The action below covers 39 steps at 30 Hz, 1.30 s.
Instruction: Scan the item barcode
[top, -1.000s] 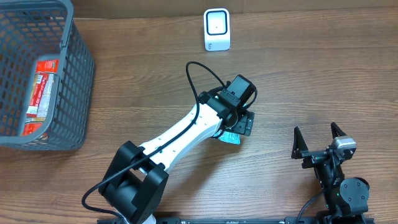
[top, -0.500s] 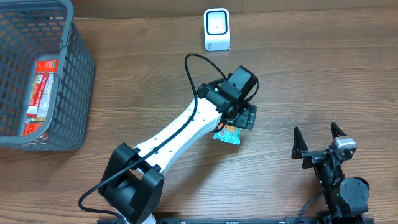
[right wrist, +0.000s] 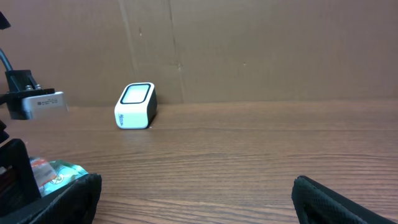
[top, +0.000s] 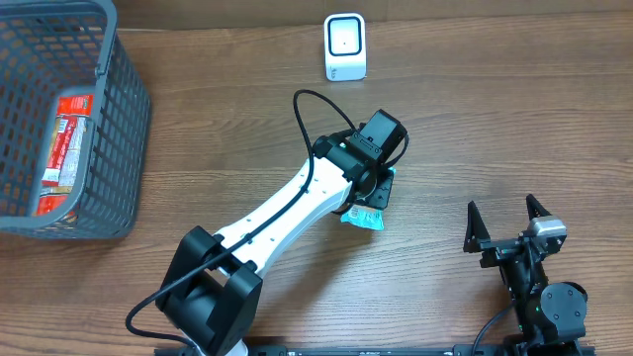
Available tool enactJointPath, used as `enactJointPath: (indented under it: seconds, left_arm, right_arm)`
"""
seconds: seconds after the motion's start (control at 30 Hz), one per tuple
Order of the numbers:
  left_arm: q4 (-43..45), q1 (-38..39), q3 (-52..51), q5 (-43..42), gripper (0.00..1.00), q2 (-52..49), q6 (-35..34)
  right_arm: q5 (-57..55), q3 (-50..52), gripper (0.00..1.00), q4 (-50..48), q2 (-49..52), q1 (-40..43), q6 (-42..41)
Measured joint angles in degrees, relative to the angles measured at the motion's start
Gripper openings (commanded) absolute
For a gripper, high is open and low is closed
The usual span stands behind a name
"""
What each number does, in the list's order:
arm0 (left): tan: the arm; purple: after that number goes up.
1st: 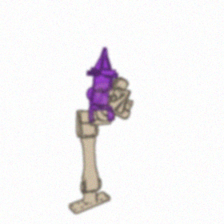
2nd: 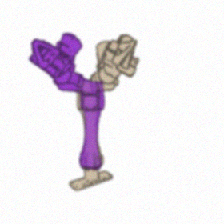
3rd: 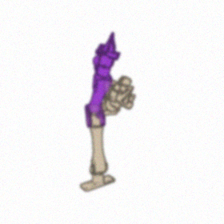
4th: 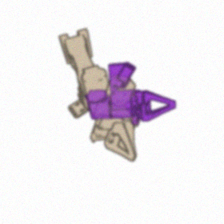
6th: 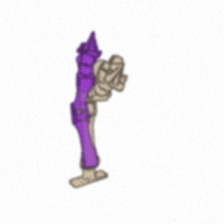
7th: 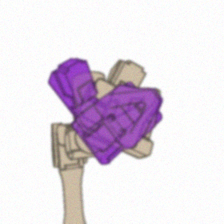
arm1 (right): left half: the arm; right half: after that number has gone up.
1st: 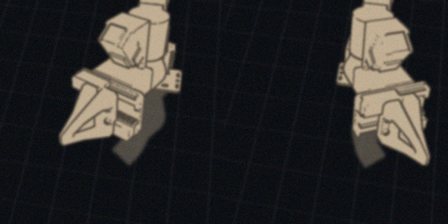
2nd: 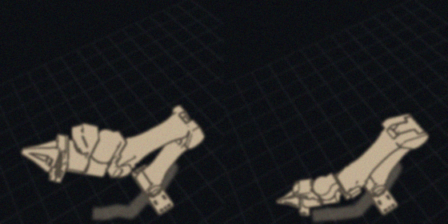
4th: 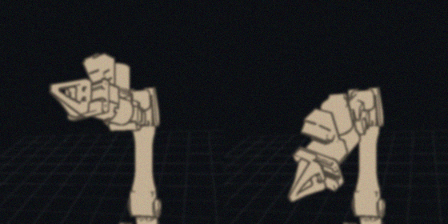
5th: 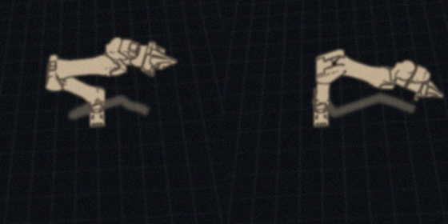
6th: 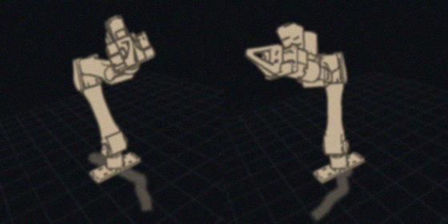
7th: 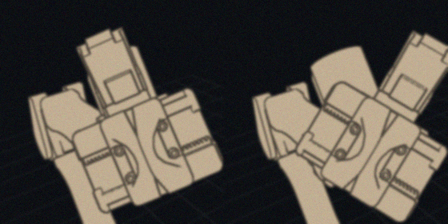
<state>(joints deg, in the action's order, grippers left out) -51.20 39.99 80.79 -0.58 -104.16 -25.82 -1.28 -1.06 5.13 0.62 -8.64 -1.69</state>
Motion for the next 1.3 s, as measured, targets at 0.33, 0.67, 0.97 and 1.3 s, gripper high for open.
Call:
enactJointPath:
  seconds: [0.33,0.67,0.97,1.3]
  left_arm:
    - [-4.5,0.0,4.4,0.7,0.36,0.0,0.1]
    - [-13.9,-3.7,7.0,8.3,0.4,0.0,0.1]
    - [-4.9,-10.8,2.4,10.4,0.26,0.0,0.2]
    - [12.5,-10.7,-10.3,1.4,0.27,0.0,0.9]
  right_arm:
    - [0.0,0.0,1.0,0.0,0.0,0.0,0.0]
    - [0.0,0.0,1.0,0.0,0.0,0.0,0.0]
    - [0.0,0.0,1.0,0.0,0.0,0.0,0.0]
    - [0.0,0.0,1.0,0.0,0.0,0.0,0.0]
